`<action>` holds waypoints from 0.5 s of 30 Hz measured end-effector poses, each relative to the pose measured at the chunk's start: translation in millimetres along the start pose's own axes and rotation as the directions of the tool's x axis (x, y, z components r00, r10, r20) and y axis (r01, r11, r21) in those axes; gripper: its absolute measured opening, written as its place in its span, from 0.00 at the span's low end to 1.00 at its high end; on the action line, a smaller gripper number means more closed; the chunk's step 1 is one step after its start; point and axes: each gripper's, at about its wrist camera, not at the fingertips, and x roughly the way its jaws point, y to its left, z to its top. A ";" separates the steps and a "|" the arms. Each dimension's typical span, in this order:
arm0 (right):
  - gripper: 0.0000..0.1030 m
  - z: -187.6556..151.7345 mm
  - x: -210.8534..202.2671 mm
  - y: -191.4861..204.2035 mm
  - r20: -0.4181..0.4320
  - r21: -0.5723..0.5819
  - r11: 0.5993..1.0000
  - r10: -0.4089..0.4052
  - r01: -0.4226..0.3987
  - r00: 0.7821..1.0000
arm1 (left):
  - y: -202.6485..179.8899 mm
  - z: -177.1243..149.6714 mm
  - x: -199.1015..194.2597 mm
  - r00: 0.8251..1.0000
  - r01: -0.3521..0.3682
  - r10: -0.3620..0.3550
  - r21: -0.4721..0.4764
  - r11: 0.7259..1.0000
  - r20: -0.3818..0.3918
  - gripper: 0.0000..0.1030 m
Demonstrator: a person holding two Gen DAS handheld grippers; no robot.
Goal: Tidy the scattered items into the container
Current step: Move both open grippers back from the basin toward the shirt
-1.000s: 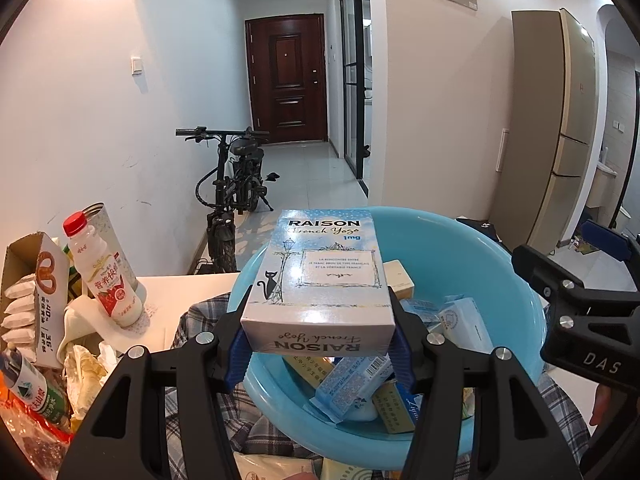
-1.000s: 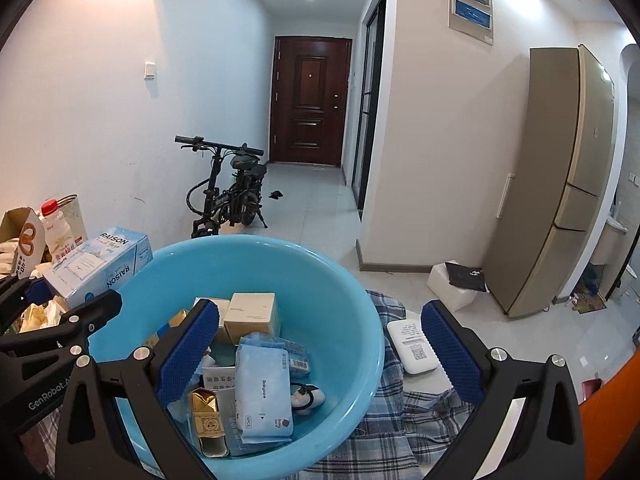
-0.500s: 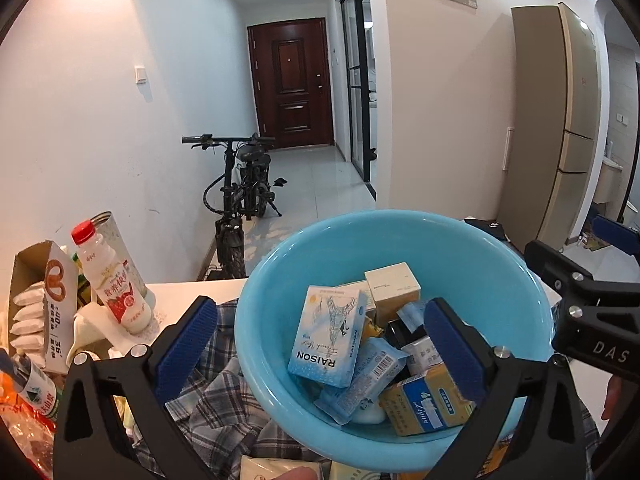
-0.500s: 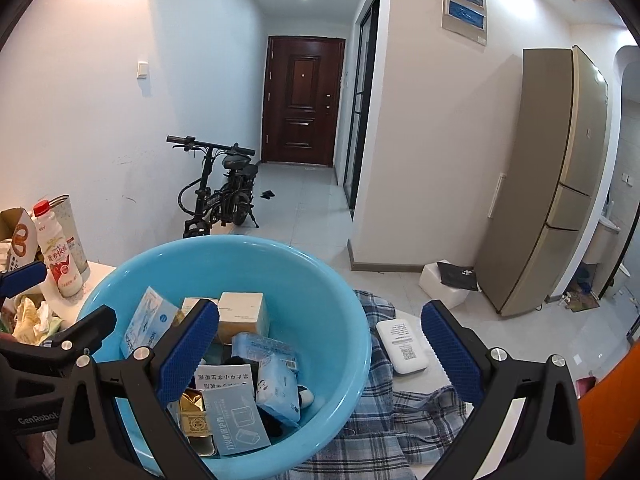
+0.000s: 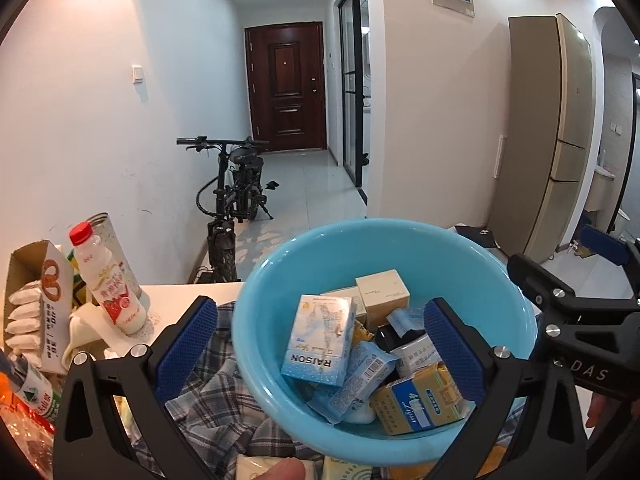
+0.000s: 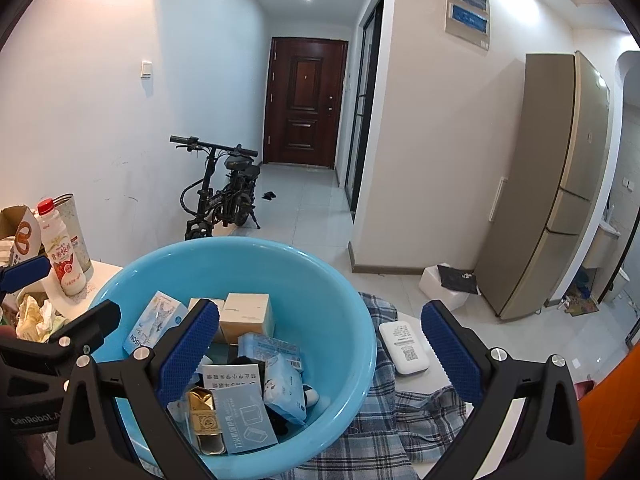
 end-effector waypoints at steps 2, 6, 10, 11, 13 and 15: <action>1.00 2.0 -4.3 4.1 0.010 -0.007 1.000 -0.007 0.007 1.000 | 1.7 1.2 -4.6 1.000 -0.013 0.013 -0.001 1.000 0.006 1.00; 1.00 6.1 -14.7 6.9 0.010 -0.015 1.000 0.001 -0.001 1.000 | 3.0 3.0 -21.3 0.999 -0.023 0.023 0.002 1.000 0.029 1.00; 1.00 1.7 -37.4 1.8 0.018 0.012 0.999 0.044 -0.044 0.999 | 8.5 -3.7 -45.0 0.998 -0.029 0.030 -0.019 0.999 0.048 1.00; 1.00 -0.9 -44.5 1.5 0.017 0.003 0.999 0.051 -0.051 0.999 | 9.9 -6.1 -50.6 0.998 -0.033 0.034 -0.017 0.999 0.044 1.00; 1.00 -7.0 -57.6 1.3 0.018 -0.021 0.998 0.053 -0.052 0.998 | 14.1 -15.0 -65.3 0.998 -0.044 0.045 -0.015 0.999 0.040 1.00; 1.00 -17.6 -73.0 0.0 0.021 -0.039 0.998 0.059 -0.058 0.998 | 20.5 -28.3 -81.5 0.998 -0.052 0.053 -0.021 0.998 0.045 1.00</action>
